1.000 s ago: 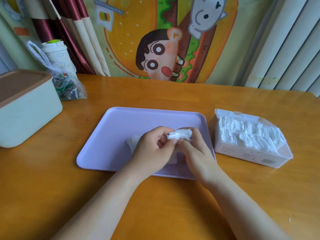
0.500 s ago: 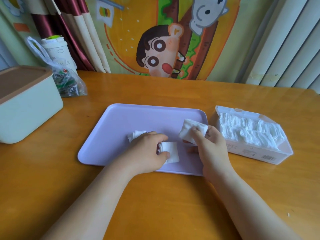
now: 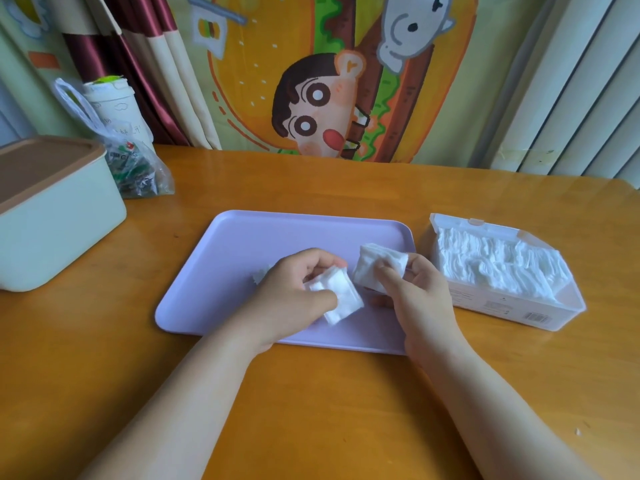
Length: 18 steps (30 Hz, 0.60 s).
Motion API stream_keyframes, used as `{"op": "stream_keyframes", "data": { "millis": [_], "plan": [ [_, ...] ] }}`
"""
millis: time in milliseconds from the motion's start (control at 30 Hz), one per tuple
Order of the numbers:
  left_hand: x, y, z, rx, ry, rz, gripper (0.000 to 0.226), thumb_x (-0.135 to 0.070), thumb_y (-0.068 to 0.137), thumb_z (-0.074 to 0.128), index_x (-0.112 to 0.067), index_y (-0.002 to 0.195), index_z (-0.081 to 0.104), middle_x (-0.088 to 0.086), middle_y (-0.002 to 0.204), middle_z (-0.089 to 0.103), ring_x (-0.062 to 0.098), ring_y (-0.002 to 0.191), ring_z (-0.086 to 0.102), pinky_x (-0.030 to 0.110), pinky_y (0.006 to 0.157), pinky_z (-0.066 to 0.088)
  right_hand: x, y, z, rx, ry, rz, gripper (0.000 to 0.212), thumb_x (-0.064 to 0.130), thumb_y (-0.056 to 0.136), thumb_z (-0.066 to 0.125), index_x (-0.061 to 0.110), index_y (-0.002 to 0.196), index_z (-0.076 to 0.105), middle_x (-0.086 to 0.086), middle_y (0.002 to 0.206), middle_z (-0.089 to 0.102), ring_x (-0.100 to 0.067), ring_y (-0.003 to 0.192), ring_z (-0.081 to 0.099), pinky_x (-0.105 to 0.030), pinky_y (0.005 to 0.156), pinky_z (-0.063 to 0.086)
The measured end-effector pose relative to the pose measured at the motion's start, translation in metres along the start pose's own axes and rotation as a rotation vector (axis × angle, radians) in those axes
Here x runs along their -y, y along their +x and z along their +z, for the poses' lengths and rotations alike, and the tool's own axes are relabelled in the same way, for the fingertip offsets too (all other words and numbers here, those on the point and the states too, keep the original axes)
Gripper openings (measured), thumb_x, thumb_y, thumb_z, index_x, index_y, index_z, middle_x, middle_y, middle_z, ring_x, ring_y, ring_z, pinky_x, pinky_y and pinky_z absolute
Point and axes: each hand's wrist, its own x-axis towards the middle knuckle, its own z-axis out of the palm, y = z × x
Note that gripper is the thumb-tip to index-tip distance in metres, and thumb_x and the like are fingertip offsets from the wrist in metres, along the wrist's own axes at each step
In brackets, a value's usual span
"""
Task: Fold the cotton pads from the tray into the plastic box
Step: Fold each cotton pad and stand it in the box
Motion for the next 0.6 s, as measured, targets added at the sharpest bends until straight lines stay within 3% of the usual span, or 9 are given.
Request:
{"op": "stream_keyframes", "data": {
  "millis": [133, 233, 333, 500, 600],
  "plan": [
    [0.000, 0.002, 0.004, -0.075, -0.242, 0.021, 0.019, -0.013, 0.072, 0.071, -0.024, 0.087, 0.073, 0.004, 0.089, 0.074, 0.018, 0.086, 0.066, 0.036, 0.083, 0.054, 0.002, -0.002, -0.002, 0.156, 0.027, -0.034, 0.010, 0.012, 0.102, 0.069, 0.010, 0.111, 0.074, -0.010, 0.099, 0.081, -0.027, 0.098, 0.078, -0.041, 0.086, 0.063],
    [0.002, 0.003, 0.007, -0.062, -0.300, 0.044, 0.020, -0.004, 0.081, 0.079, -0.017, 0.095, 0.074, 0.007, 0.094, 0.077, 0.016, 0.087, 0.069, 0.029, 0.085, 0.054, 0.004, -0.004, -0.003, 0.263, 0.009, -0.049, 0.020, 0.005, 0.102, 0.065, 0.012, 0.117, 0.077, -0.008, 0.107, 0.082, -0.026, 0.106, 0.078, -0.042, 0.098, 0.061],
    [0.001, 0.002, 0.009, -0.011, -0.359, 0.066, 0.021, 0.006, 0.091, 0.072, -0.007, 0.107, 0.073, 0.012, 0.104, 0.080, 0.018, 0.096, 0.075, 0.023, 0.085, 0.057, 0.003, -0.003, -0.004, 0.295, -0.003, -0.045, 0.025, 0.000, 0.100, 0.066, 0.012, 0.118, 0.078, -0.007, 0.109, 0.082, -0.026, 0.109, 0.077, -0.047, 0.102, 0.059],
    [0.006, 0.004, 0.012, -0.102, -0.214, 0.117, 0.023, 0.000, 0.089, 0.077, -0.021, 0.099, 0.080, 0.005, 0.103, 0.079, 0.027, 0.103, 0.072, 0.036, 0.094, 0.059, 0.000, 0.000, -0.006, 0.375, -0.026, -0.063, 0.029, -0.004, 0.101, 0.062, 0.012, 0.118, 0.078, -0.015, 0.113, 0.080, -0.042, 0.114, 0.072, -0.056, 0.097, 0.055],
    [0.010, 0.008, 0.015, -0.170, -0.156, 0.106, 0.023, -0.005, 0.087, 0.081, -0.027, 0.094, 0.081, 0.005, 0.097, 0.078, 0.028, 0.091, 0.066, 0.041, 0.089, 0.057, 0.000, -0.001, -0.007, 0.439, -0.025, -0.053, 0.035, -0.010, 0.101, 0.055, 0.009, 0.123, 0.075, -0.016, 0.118, 0.078, -0.044, 0.121, 0.067, -0.053, 0.103, 0.053]
  ]
}}
